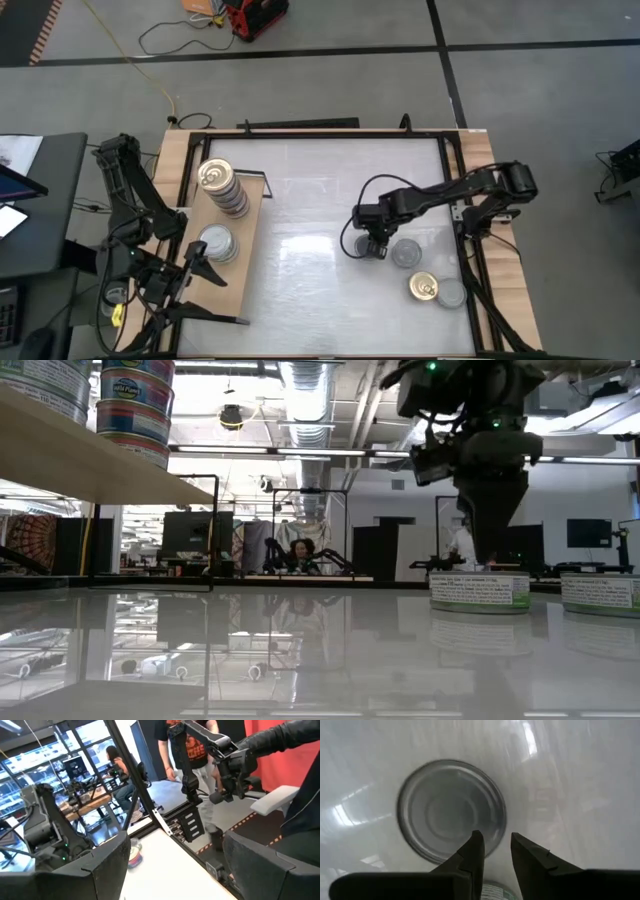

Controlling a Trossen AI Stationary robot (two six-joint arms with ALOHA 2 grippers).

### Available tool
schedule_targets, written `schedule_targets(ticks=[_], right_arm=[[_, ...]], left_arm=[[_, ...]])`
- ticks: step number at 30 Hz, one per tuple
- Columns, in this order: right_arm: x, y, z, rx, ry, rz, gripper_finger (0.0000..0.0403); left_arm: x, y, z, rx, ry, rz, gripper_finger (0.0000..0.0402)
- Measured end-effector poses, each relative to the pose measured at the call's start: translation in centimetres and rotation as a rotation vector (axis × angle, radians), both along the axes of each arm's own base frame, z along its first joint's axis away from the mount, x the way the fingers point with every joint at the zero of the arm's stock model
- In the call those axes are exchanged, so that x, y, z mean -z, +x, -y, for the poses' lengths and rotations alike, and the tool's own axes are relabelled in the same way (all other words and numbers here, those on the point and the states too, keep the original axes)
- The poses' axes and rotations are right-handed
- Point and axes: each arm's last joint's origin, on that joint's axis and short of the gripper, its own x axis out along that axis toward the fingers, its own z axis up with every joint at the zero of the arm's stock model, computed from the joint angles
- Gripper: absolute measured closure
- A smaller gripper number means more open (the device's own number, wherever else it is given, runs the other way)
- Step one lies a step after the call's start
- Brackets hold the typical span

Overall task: Stack canned seafood by type on shelf
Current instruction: Stack the green tuna can on top of the green tuna can on the shelf

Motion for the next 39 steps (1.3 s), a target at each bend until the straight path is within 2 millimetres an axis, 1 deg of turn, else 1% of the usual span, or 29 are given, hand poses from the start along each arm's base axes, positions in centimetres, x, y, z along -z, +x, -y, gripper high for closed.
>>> schedule_targets(ticks=[3, 6, 10, 15, 19, 21, 23, 26, 29, 32, 36, 39], right_arm=[[0.2, 0.1, 0.6, 0.016, 0.011, 0.009, 0.0282], [1.0, -0.1, 1.0, 0.026, 0.059, 0.026, 0.0284], [1.8, -0.5, 1.2, 0.031, 0.070, 0.013, 0.0297], [2.5, -0.8, 1.6, 0.046, 0.073, 0.012, 0.0335], [3.2, -1.5, 2.6, 0.089, 0.094, -0.007, 0.0377], [3.3, -1.6, 3.2, 0.115, 0.096, -0.010, 0.0390], [3.4, -1.6, 3.9, 0.142, 0.087, -0.006, 0.0390], [3.9, -1.9, 4.9, 0.185, 0.044, -0.040, 0.0377], [3.6, -1.9, 5.8, 0.211, 0.010, -0.024, 0.0374], [3.2, -2.6, 6.7, 0.231, -0.029, -0.047, 0.0378], [0.9, -3.7, 7.8, 0.275, -0.079, -0.009, 0.0375], [-1.6, -4.7, 7.2, 0.300, -0.105, -0.002, 0.0362]], left_arm=[[0.0, 0.0, 0.0, -0.002, 0.001, -0.001, 0.0097], [0.0, 0.0, -0.1, -0.003, -0.001, -0.001, 0.0097], [-0.1, 0.0, -0.1, -0.006, -0.003, 0.000, 0.0097], [-0.1, 0.0, -0.1, -0.006, -0.004, 0.000, 0.0097], [-0.1, 0.0, -0.1, -0.006, -0.005, -0.001, 0.0097], [-0.1, 0.0, -0.1, -0.006, -0.005, -0.001, 0.0097], [0.0, 0.0, -0.1, -0.006, -0.004, -0.002, 0.0097], [0.0, 0.0, -0.1, -0.009, -0.003, -0.002, 0.0097], [0.0, 0.0, -0.2, -0.025, 0.000, -0.003, 0.0097], [0.0, 0.0, -0.2, -0.037, -0.002, -0.005, 0.0097], [0.1, 0.0, -0.2, -0.048, 0.001, -0.008, 0.0097], [0.1, 0.0, -0.3, -0.056, 0.008, -0.011, 0.0097]])
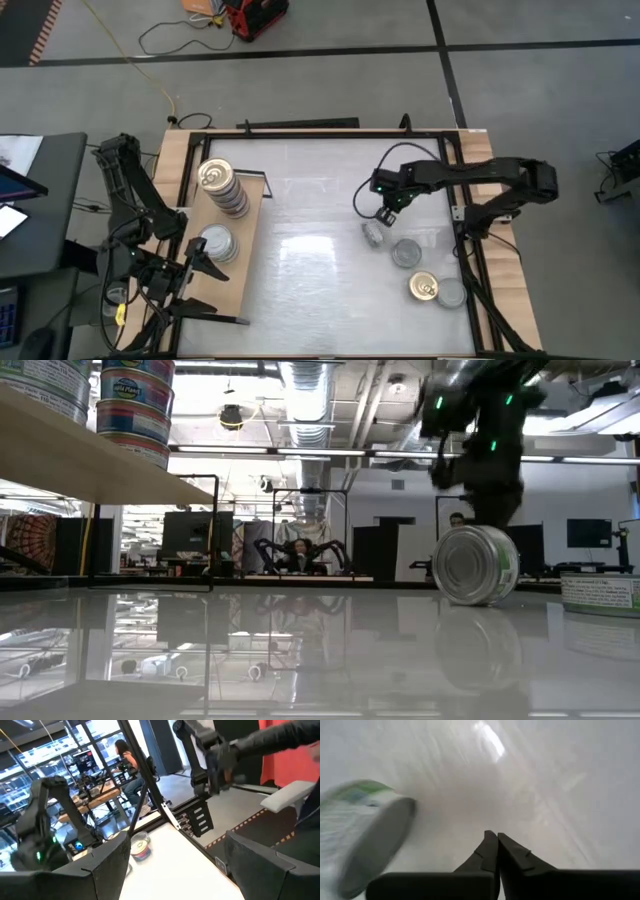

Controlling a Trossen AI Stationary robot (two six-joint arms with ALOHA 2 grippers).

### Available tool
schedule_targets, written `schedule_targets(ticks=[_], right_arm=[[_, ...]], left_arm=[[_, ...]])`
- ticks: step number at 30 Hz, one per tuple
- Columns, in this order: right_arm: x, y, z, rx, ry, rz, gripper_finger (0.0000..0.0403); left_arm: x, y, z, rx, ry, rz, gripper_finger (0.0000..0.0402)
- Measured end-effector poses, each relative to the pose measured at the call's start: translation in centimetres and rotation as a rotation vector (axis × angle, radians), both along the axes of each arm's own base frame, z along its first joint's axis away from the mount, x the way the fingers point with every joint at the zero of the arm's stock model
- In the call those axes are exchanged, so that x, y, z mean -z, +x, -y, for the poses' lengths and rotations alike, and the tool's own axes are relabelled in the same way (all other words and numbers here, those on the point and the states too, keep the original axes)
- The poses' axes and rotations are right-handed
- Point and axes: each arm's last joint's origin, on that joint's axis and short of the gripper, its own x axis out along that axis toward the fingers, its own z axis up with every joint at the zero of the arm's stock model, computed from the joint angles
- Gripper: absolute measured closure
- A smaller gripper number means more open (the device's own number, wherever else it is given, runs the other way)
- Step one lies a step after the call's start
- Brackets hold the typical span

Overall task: Stack canned seafood by type on shelf
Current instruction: Stack the green tuna can on top of the green tuna can on the shelf

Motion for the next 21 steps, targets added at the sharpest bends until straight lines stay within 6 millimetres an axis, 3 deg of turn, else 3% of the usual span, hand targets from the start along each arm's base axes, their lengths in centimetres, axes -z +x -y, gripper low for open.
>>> schedule_targets(ticks=[6, 10, 16, 21], right_arm=[[-3.6, -0.5, -4.3, -0.134, 0.004, 0.094, 0.0331], [-4.9, -0.4, -7.4, -0.175, 0.085, 0.157, 0.0273], [-3.9, -0.1, -9.9, 0.031, 0.178, 0.106, 0.0142], [-2.4, 1.0, -11.3, 0.133, 0.138, 0.016, 0.0114]], left_arm=[[0.0, 0.1, -0.2, -0.073, 0.023, 0.004, 0.0097], [0.0, 0.1, -0.3, -0.101, 0.023, 0.005, 0.0097], [0.0, 0.5, -0.5, -0.122, 0.025, 0.007, 0.0097], [0.0, 1.2, -1.0, -0.165, 0.007, 0.001, 0.0097]])
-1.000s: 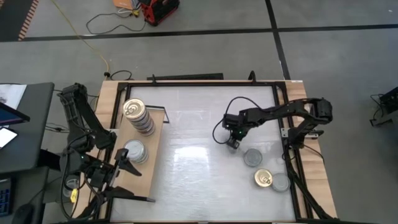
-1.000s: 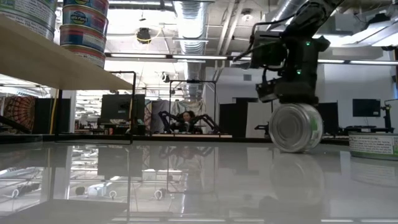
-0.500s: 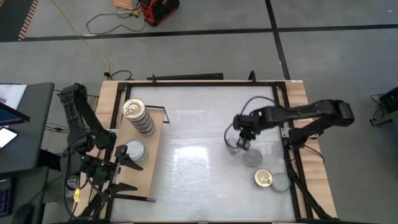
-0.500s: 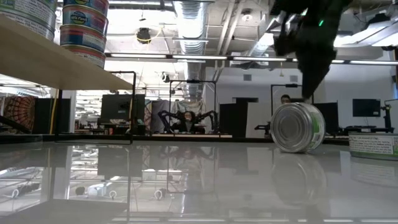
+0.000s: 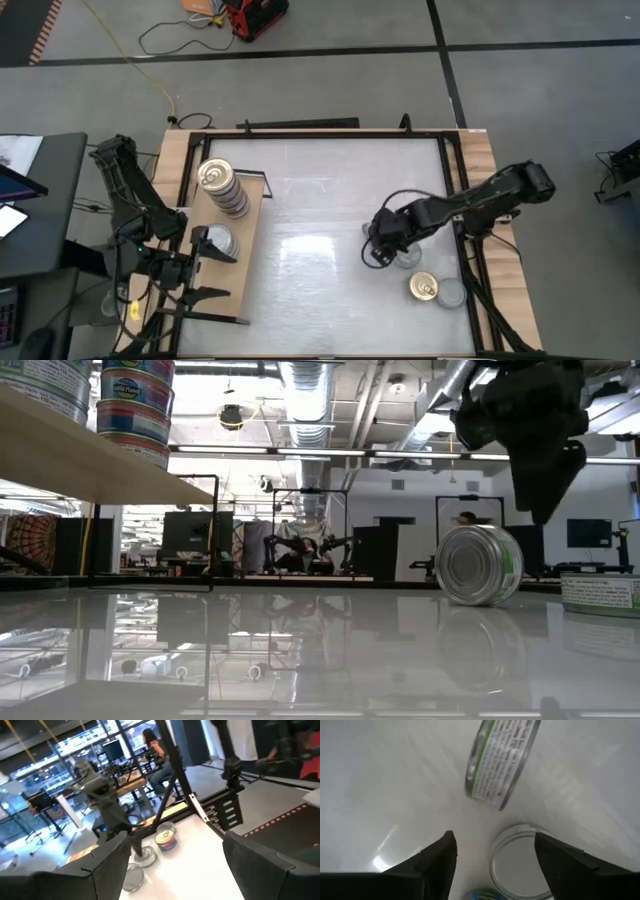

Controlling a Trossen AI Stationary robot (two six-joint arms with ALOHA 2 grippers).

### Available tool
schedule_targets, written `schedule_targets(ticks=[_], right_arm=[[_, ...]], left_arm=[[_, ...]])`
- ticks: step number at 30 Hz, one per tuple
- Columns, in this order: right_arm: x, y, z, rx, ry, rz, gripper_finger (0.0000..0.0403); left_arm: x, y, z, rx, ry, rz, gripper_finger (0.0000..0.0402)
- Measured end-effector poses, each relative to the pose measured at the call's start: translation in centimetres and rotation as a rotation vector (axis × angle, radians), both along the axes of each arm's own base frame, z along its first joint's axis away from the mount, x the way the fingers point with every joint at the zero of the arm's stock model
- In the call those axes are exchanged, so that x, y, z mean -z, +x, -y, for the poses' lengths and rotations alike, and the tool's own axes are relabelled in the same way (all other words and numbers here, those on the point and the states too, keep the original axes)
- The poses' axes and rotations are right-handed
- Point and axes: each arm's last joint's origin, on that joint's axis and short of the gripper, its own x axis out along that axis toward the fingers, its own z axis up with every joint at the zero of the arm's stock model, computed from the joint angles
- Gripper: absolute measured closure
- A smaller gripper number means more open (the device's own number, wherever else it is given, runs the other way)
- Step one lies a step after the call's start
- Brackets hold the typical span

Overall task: Stack canned seafood by type on shelf
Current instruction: Stack the green tuna can on top of the green tuna can on the shelf

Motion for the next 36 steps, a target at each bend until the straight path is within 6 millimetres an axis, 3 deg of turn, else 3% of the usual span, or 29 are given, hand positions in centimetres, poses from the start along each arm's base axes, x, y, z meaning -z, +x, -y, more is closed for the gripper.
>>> schedule_targets(ticks=[5, 15, 28, 36], right_arm=[[0.0, 1.3, -0.9, 0.077, -0.162, -0.031, 0.0113], [1.0, 3.8, -2.5, 0.129, -0.371, 0.085, 0.0113], [2.1, 3.2, -4.0, 0.206, -0.490, 0.080, 0.0113], [5.1, 3.8, -4.6, 0.213, -0.522, 0.021, 0.0113]], left_arm=[[0.0, 0.4, -0.3, -0.026, -0.011, -0.002, 0.0097], [0.0, 0.5, -0.4, -0.035, -0.057, -0.011, 0.0097], [0.1, 0.5, -0.4, -0.033, -0.087, -0.021, 0.0097], [0.1, 0.5, -0.4, -0.041, -0.151, -0.041, 0.0097]])
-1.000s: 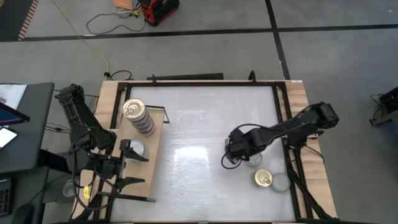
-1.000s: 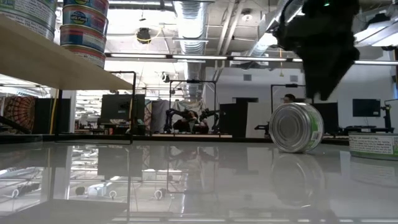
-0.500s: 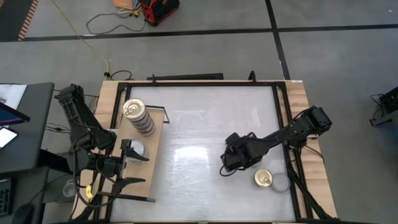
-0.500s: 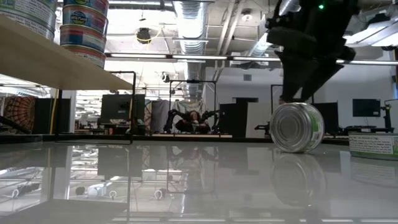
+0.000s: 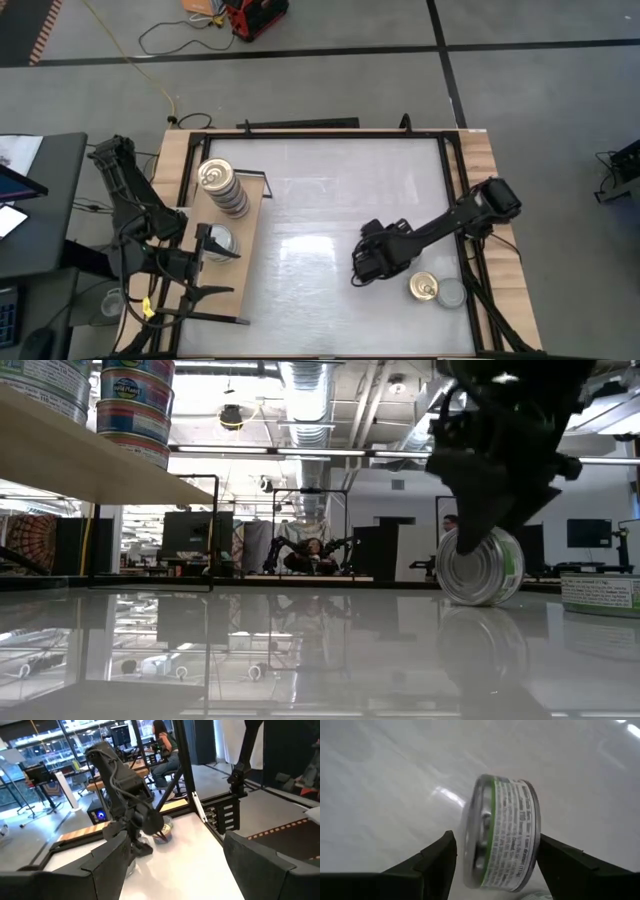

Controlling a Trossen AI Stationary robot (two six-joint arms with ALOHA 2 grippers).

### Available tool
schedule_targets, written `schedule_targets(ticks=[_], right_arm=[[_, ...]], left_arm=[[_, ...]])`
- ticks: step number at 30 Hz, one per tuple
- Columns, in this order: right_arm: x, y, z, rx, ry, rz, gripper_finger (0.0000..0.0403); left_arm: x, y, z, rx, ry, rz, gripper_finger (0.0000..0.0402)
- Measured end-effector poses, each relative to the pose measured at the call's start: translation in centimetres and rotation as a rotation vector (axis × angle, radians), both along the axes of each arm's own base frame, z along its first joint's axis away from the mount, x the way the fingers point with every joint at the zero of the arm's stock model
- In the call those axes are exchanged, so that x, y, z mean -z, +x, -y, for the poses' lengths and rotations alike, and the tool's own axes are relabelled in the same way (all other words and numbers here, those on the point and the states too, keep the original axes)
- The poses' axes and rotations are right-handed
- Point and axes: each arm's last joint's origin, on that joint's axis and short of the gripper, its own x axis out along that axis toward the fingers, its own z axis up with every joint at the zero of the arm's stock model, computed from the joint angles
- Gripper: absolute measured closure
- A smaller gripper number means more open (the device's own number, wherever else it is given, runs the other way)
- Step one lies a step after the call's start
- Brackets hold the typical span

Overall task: Stack canned seafood by type on shelf
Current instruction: Stack the green tuna can on top of the green tuna can on the shelf

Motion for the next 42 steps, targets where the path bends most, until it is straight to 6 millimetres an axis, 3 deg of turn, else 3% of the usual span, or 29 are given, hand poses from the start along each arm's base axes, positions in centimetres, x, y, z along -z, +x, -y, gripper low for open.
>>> schedule_targets(ticks=[9, 13, 18, 24, 32, 42], right_arm=[[2.5, 0.3, -0.9, -0.043, -0.031, -0.088, 0.0121], [2.4, -0.1, -1.7, -0.111, -0.043, -0.113, 0.0158], [2.4, -0.5, -2.4, -0.182, -0.063, -0.143, 0.0242], [2.3, -0.6, -2.9, -0.250, -0.098, -0.161, 0.0244], [-0.6, 1.2, -4.1, -0.475, -0.290, -0.139, 0.0244], [-5.8, 6.2, -6.0, -0.759, -0.503, 0.029, 0.0234]], left_arm=[[0.3, 0.0, 0.0, 0.001, 0.002, -0.027, 0.0097], [0.6, 0.0, -0.1, -0.002, 0.000, -0.053, 0.0097], [1.2, 0.5, -0.7, -0.047, -0.004, -0.099, 0.0097], [1.8, 1.5, -1.4, -0.027, 0.002, -0.160, 0.0097], [2.6, 1.9, -2.2, -0.071, 0.115, -0.216, 0.0097], [2.4, 2.6, -1.6, -0.111, 0.232, -0.220, 0.0097]])
